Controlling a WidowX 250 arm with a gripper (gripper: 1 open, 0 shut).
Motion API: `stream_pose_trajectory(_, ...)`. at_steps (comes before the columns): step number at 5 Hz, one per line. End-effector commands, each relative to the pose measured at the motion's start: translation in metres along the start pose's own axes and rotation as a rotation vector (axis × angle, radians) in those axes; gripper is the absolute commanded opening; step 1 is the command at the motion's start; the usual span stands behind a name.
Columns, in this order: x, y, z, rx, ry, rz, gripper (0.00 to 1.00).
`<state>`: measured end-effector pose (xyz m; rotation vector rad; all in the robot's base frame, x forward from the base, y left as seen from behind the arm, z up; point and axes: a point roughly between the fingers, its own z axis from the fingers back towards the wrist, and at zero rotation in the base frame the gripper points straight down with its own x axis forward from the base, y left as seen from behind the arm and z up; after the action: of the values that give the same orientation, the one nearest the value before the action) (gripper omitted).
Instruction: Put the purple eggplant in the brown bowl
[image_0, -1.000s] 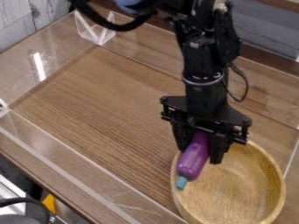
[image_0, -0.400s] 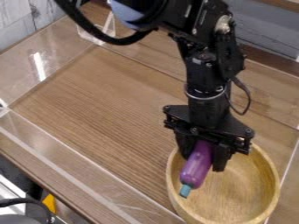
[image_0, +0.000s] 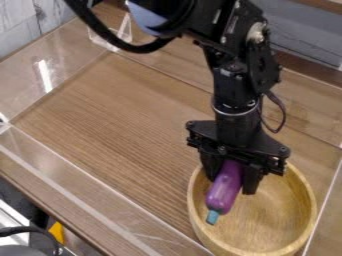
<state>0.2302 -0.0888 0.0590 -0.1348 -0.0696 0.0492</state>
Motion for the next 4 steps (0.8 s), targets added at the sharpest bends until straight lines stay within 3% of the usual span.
stream_pose_trajectory(1,0.0033,-0.0022,0.0045,0.003,-0.031,-0.006,0.0)
stream_pose_trajectory(4,0.0041,-0.0017,0.0028,0.024,-0.05,0.013,0.0)
